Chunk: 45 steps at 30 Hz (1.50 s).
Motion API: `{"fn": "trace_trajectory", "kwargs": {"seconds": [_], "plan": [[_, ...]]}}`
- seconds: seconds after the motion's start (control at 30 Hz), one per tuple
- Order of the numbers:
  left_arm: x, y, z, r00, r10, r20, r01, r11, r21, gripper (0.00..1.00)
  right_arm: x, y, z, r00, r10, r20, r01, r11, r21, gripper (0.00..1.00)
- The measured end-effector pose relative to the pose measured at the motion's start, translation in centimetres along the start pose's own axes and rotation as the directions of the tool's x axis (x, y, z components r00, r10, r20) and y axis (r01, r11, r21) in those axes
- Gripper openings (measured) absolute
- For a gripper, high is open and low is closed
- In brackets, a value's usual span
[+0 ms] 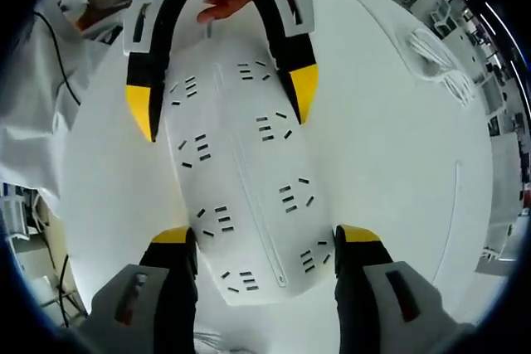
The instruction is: Straighten the power strip on the desk, plug the charger into it
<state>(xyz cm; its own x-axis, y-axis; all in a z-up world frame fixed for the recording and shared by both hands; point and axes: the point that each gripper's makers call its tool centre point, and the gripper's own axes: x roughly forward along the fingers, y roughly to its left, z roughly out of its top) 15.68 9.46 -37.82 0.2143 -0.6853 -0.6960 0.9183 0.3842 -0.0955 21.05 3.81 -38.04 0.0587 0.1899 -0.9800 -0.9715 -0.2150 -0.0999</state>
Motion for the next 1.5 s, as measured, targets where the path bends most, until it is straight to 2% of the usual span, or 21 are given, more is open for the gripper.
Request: {"fn": "trace_trajectory", "kwargs": {"seconds": [0.17, 0.3, 0.6, 0.83, 1.03, 1.27, 1.5], "plan": [[0.10, 0.07, 0.01, 0.999, -0.004, -0.042, 0.005, 1.000, 0.023, 0.74, -0.06, 0.34, -0.12, 1.000, -0.004, -0.020, 0.005, 1.000, 0.020, 0.67], [0.20, 0.09, 0.01, 0.997, 0.000, -0.081, 0.004, 0.999, 0.038, 0.73, -0.10, 0.34, -0.26, 1.000, -0.007, -0.006, 0.008, 0.999, 0.036, 0.67], [0.17, 0.09, -0.12, 0.996, -0.004, -0.089, 0.009, 0.999, 0.048, 0.73, -0.05, 0.35, -0.33, 1.000, -0.012, -0.008, 0.012, 0.999, 0.052, 0.66], [0.15, 0.15, -0.27, 0.991, 0.000, -0.137, 0.009, 0.998, 0.069, 0.73, -0.04, 0.46, -0.31, 1.000, -0.014, -0.012, 0.015, 0.998, 0.068, 0.67], [0.09, 0.17, -0.33, 0.991, -0.007, -0.136, 0.017, 0.997, 0.076, 0.73, -0.06, 0.47, -0.23, 1.000, -0.021, 0.014, 0.020, 0.997, 0.081, 0.67], [0.06, 0.21, -0.38, 0.989, -0.003, -0.147, 0.015, 0.997, 0.081, 0.73, -0.05, 0.66, -0.18, 1.000, -0.024, 0.007, 0.023, 0.996, 0.091, 0.67], [0.03, 0.16, -0.39, 0.989, -0.009, -0.145, 0.022, 0.996, 0.087, 0.73, -0.13, 0.81, -0.13, 0.999, -0.034, 0.032, 0.030, 0.993, 0.114, 0.67]]}}
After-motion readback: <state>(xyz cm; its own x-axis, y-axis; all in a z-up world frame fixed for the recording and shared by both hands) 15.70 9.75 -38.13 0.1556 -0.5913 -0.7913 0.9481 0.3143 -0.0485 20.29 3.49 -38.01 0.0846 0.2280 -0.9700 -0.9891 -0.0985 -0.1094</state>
